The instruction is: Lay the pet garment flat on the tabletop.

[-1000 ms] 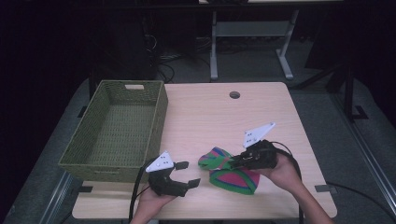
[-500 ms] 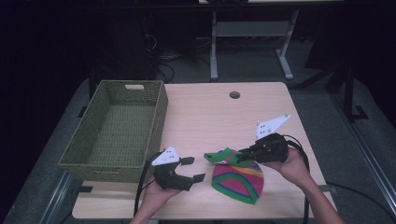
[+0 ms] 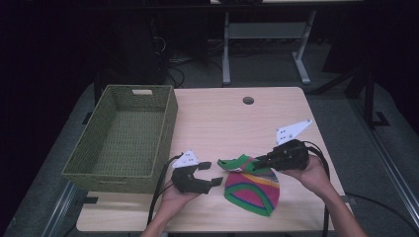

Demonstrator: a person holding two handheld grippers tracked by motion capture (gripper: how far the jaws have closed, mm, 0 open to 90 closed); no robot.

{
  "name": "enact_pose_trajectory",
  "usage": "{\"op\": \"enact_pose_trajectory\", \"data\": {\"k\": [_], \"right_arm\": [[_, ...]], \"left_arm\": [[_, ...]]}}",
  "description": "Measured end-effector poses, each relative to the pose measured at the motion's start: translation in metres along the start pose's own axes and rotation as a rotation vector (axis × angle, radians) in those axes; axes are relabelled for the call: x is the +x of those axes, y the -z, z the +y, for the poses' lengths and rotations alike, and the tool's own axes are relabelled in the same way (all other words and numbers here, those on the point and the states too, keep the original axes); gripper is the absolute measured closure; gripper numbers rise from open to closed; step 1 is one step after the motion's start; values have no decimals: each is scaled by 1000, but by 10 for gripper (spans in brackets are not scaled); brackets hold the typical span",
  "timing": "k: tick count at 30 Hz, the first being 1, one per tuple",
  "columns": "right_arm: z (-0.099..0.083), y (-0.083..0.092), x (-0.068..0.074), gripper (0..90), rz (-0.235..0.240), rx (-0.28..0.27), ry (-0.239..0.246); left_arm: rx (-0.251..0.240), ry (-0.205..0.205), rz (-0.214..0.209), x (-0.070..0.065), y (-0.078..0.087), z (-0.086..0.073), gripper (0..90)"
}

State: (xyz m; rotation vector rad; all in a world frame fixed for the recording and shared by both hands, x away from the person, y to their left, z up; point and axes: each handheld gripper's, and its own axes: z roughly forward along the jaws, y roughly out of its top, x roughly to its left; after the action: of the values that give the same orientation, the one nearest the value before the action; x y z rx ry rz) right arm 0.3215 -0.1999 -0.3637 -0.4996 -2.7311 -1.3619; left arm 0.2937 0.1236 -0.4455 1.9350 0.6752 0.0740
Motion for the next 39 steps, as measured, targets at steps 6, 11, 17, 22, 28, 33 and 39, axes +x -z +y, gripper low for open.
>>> {"op": "enact_pose_trajectory", "data": {"k": [6,11,17,22,28,33,39], "right_arm": [[0,2,-1,832,7,0,7],[2,4,-1,832,14,-2,12],[3,7,0,832,15,1,24],[5,8,-1,832,23,-4,33],[1,6,-2,832,30,2,24],[0,8,-4,832,22,-2,27],[0,10,-6,832,17,12,24]], "left_arm": [[24,-1,-12,4,-10,-1,268],[20,-7,-27,5,-16,1,293],[11,-1,-43,9,-31,3,300],[36,-17,-44,12,-42,3,299],[11,-1,-89,21,-48,6,512],[-7,-44,-114,15,-45,11,651],[0,-70,-110,11,-42,12,736]]}}
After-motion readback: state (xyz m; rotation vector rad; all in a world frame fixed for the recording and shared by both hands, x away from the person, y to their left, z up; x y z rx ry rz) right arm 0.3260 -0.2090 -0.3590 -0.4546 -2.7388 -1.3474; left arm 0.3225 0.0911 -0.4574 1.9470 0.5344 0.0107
